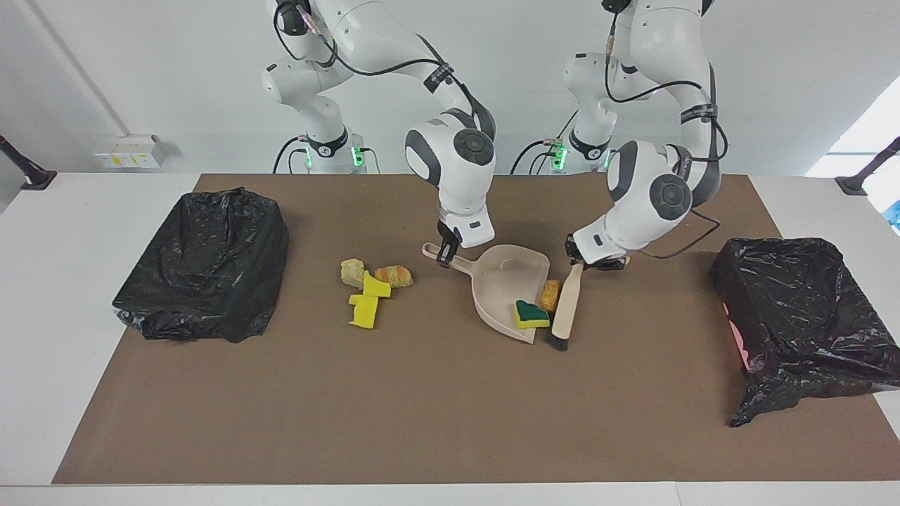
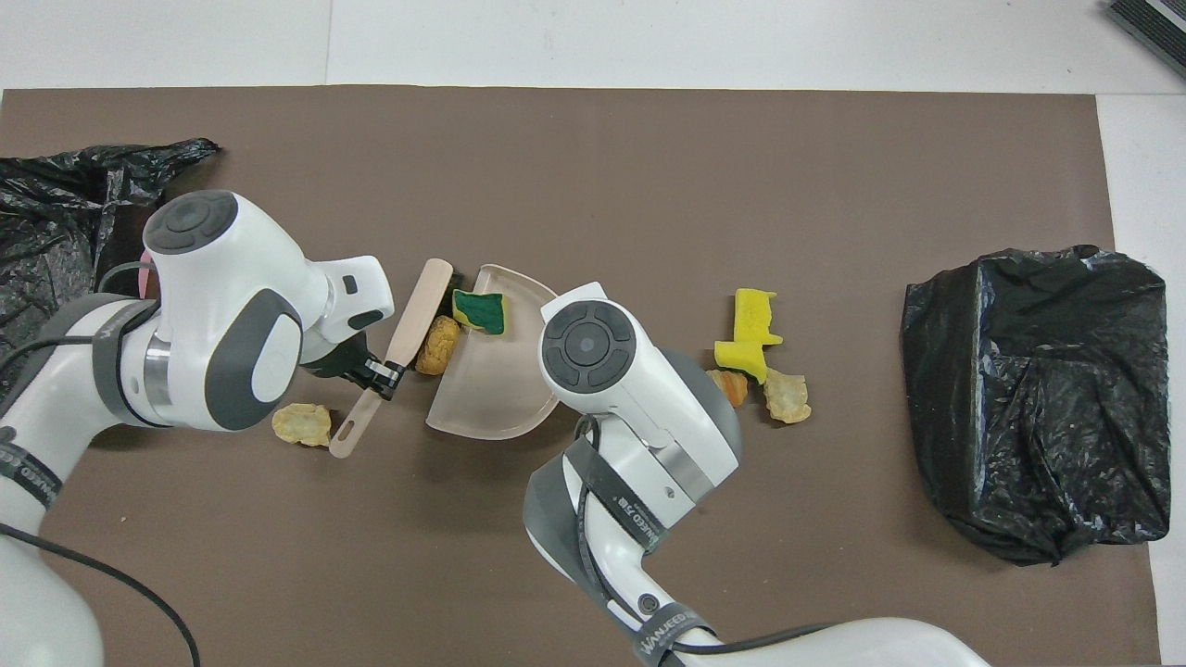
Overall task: Sweep and dump trash in bin
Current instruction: 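Sweep the sponge and bread into the dustpan with the left gripper's brush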
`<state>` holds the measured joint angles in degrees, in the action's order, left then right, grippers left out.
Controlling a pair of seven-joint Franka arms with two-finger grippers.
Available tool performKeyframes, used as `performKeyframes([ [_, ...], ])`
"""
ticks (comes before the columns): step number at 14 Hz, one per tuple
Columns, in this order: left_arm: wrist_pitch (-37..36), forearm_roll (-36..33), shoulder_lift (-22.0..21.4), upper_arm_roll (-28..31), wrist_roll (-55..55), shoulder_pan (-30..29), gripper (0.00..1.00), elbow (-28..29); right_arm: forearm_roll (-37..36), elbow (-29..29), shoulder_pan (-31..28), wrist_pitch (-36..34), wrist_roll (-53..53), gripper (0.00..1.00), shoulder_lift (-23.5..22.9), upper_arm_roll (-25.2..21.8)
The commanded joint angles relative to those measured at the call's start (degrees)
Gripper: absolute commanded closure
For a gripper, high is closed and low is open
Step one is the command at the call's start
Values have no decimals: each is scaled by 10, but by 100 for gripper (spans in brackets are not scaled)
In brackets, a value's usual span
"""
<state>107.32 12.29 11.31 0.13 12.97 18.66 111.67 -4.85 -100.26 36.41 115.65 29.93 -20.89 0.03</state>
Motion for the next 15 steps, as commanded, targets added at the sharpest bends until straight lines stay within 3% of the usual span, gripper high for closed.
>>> performKeyframes([
  [1,-29,40,-31,9,-36,54,100,28,1,-17,-5,6,-6,100,12,3],
  [5,-32,47,-40,16,-101,59,100,15,1,-18,-6,11,-5,100,12,3],
  [9,-40,27,-82,23,-159,-3,100,11,1,-19,-7,19,-5,100,11,3],
  [13,-48,-35,-96,23,-370,-31,100,11,1,-27,-12,30,9,100,12,3],
  [15,-89,-65,-96,24,-441,-39,100,9,1,-40,-19,52,55,100,13,3],
])
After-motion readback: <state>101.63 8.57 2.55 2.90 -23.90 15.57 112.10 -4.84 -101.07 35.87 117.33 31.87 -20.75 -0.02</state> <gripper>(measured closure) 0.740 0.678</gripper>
